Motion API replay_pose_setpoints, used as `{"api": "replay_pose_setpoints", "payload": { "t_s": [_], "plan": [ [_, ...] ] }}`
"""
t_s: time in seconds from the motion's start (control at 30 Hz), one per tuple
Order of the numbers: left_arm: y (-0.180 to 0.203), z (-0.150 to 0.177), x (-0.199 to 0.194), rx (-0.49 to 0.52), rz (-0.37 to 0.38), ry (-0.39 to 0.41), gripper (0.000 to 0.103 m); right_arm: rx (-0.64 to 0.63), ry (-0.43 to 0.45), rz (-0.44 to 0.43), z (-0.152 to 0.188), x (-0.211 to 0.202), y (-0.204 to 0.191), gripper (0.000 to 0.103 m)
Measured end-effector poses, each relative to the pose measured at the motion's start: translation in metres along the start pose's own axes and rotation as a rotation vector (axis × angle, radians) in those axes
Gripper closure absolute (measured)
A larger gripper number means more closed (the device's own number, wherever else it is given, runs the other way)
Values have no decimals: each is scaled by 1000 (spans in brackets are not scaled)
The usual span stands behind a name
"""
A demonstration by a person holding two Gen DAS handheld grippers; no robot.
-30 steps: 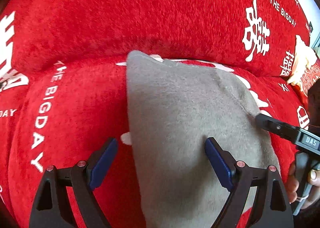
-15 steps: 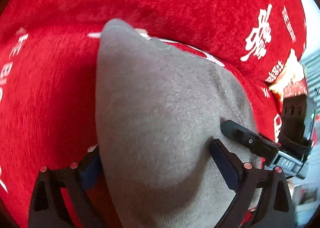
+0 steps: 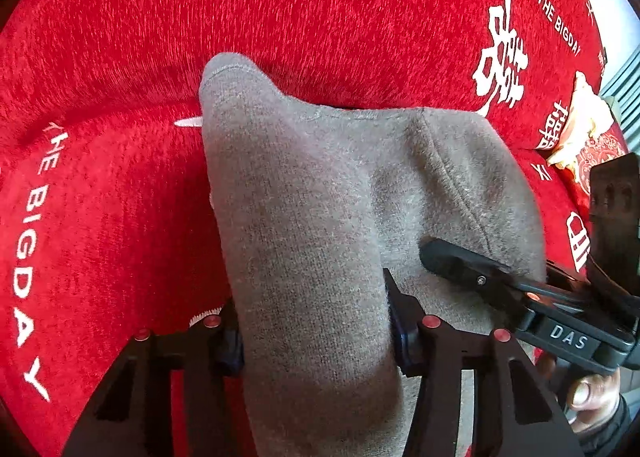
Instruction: Fold small clothes
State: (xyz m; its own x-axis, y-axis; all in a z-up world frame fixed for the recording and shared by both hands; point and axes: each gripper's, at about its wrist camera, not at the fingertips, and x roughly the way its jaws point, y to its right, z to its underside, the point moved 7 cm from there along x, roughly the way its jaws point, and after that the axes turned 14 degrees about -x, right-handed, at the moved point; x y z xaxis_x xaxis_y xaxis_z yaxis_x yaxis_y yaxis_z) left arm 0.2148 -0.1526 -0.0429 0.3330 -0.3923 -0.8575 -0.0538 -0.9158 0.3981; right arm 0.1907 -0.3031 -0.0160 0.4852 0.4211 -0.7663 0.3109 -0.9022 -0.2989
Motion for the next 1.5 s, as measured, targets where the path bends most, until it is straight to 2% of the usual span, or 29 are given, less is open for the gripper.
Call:
{"api": "replay_pose_setpoints", "payload": {
  "t_s": [0.43, 1.0, 1.5],
  "plan": [
    [-4, 13, -20, -12, -10, -12, 50, -10, 2, 30, 2, -17, -21, 64],
    [-10, 40, -45, 9, -34, 13, 50, -14, 9, 50, 17, -31, -46, 64],
    [-14, 54, -60, 25, -68, 13, 51, -6, -21, 74, 29, -38, -68, 64]
  ]
}}
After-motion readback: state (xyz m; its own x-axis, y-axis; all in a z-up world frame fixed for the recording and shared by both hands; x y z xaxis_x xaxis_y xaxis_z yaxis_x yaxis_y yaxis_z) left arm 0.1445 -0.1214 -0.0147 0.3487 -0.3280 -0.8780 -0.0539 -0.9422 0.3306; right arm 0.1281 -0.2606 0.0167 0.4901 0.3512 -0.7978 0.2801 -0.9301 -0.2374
